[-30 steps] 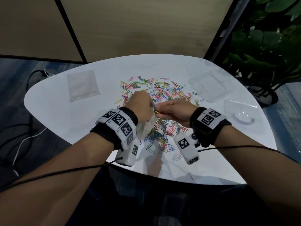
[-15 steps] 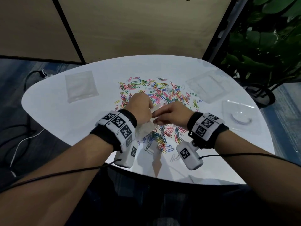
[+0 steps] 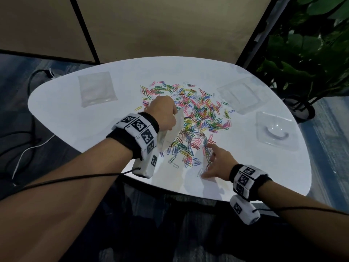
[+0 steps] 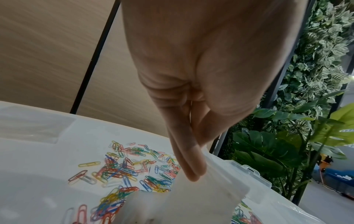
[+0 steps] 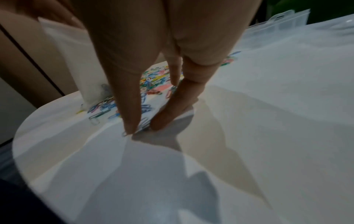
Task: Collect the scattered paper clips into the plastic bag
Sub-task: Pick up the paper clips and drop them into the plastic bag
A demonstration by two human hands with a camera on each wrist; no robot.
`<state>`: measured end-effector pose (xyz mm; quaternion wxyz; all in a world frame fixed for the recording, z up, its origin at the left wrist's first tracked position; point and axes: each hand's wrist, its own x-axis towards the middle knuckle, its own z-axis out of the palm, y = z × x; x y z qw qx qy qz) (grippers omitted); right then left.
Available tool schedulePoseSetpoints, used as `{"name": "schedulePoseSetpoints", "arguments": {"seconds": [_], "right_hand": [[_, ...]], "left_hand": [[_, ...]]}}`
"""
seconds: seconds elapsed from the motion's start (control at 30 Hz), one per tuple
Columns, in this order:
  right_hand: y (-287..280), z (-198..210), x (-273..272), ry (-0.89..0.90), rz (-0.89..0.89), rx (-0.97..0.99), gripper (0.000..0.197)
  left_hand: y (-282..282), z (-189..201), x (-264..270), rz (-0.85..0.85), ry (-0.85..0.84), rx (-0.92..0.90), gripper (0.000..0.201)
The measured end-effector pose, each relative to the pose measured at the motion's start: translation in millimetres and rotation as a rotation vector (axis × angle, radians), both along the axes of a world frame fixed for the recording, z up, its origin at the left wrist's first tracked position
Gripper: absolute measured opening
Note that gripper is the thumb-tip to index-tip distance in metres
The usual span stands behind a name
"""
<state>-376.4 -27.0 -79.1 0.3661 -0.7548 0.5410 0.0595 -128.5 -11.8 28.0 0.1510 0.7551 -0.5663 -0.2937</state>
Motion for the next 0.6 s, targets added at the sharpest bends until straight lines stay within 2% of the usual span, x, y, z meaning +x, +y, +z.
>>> {"name": "schedulePoseSetpoints", "arguments": {"seconds": [0.13, 0.23, 0.3, 0.4, 0.43, 0.47, 0.6], "right_hand": [[3, -9, 33, -0.09, -0.072, -0.107, 0.082], [-5, -7, 53, -0.045, -0.06, -0.182, 0.064], [-10, -5, 60, -0.002, -0.007, -0.191, 0.064], [-7, -2, 62, 0.066, 0.152, -0.202, 0.083], [-3, -2, 64, 0.088, 0.196, -0.231, 0.083], [1, -3, 66, 0.097, 0.229, -0.271, 0.077], [-2, 0, 80, 0.079, 0.294, -0.367, 0.03]], "left_hand": [[2, 1, 1, 0.003, 0.007, -0.008, 0.029], [4, 0, 8, 0.002, 0.001, 0.005, 0.03], [4, -1, 14, 0.013, -0.007, 0.0, 0.031], [5, -3, 21, 0.015, -0.031, -0.014, 0.033], [5, -4, 22, 0.015, -0.03, -0.015, 0.035], [5, -4, 23, 0.016, -0.025, -0.013, 0.035], [5, -4, 25, 0.025, -0.019, -0.017, 0.034]]}}
